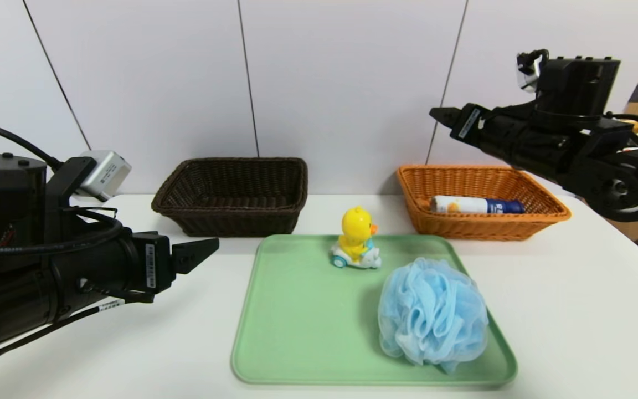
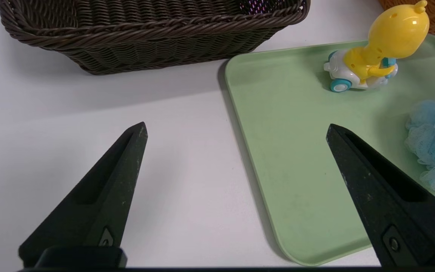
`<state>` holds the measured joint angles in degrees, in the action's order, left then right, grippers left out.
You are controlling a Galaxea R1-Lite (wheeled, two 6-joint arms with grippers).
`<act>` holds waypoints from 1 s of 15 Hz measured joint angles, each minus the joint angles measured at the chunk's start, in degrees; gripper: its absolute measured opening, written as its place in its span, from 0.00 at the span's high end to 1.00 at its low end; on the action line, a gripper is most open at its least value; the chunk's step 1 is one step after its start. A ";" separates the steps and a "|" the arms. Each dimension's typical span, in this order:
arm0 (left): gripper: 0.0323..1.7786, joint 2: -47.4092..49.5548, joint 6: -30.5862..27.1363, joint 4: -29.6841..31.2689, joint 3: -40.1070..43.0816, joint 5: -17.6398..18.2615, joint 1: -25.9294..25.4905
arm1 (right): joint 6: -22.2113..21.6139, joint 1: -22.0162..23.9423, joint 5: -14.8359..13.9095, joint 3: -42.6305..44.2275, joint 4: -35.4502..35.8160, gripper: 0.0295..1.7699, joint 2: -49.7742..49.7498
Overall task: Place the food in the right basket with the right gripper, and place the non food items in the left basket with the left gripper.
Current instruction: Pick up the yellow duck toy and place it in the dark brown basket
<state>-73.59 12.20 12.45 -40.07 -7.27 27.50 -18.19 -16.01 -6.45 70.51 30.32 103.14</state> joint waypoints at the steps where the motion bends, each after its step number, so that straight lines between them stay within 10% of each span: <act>1: 0.05 0.09 -0.09 0.01 -0.09 0.02 0.00 | 6.03 -1.13 -0.52 -0.91 -0.02 0.08 -2.40; 5: 0.05 0.13 0.24 0.30 -0.15 3.08 3.39 | 16.96 -7.69 -1.73 -1.79 -1.83 0.06 -12.04; 8: 0.05 -1.82 2.38 5.39 -0.22 8.34 5.90 | 18.24 -9.90 -1.73 -0.63 -4.99 0.05 -18.81; 15: 0.05 -21.58 2.21 28.61 -5.38 8.36 12.26 | 18.30 -9.64 -1.93 -3.40 -15.86 0.04 -36.69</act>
<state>-95.17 14.41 41.06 -45.45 1.10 39.77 0.11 -25.65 -8.37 67.11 14.46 66.45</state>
